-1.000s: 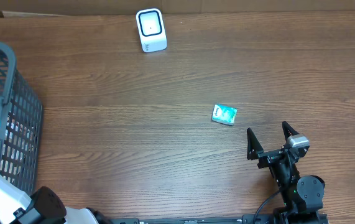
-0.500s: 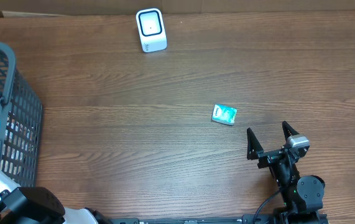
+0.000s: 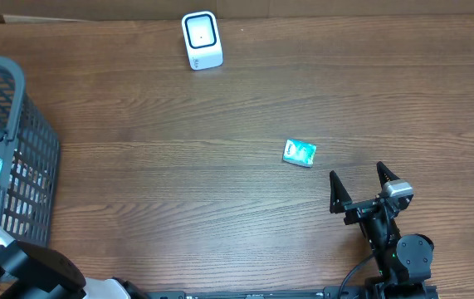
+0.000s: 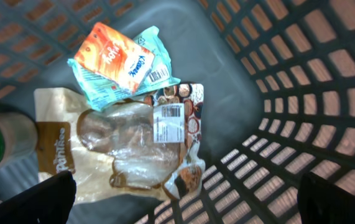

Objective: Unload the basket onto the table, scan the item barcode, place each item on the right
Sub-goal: 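Return the left gripper into the basket, then grasp the clear dried-mushroom bag with the left gripper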

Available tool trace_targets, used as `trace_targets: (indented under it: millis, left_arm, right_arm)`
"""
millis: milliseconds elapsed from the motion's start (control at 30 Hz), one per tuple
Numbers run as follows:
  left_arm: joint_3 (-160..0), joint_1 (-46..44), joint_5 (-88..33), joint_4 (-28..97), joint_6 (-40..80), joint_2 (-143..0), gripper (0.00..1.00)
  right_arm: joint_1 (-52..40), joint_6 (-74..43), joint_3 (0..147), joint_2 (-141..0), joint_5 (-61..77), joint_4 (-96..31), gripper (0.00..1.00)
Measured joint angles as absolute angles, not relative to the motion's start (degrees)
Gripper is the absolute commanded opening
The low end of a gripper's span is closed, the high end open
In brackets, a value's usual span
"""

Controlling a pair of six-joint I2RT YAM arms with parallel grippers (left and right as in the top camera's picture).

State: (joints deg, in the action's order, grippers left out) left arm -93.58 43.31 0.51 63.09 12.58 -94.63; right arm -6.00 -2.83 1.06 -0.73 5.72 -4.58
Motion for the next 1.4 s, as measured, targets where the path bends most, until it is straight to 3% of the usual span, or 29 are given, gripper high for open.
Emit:
trace_targets:
  millis: [567, 967, 1233, 1400]
  left_arm:
    - [-85.4, 44.4, -1.3, 55.7, 6.4, -95.1, 1.00]
    - [-84.9, 44.4, -4.5, 55.0, 2.7, -104.0, 1.00]
    - [-84.8, 44.4, -4.7, 54.8, 1.4, -110.1, 0.89]
    - [-84.8, 44.4, -2.2, 54.8, 1.8, -113.0, 0.89]
  right_arm:
    - [-6.0, -2.8, 1.1, -0.7, 5.7, -4.6, 1.00]
    - [-6.0, -2.8, 1.1, -0.7, 5.7, -4.6, 1.00]
    - [-6.0, -2.8, 1.1, -0.7, 5.7, -4.6, 1.00]
    - [-6.0, -2.8, 1.1, -0.7, 5.7, -4.6, 1.00]
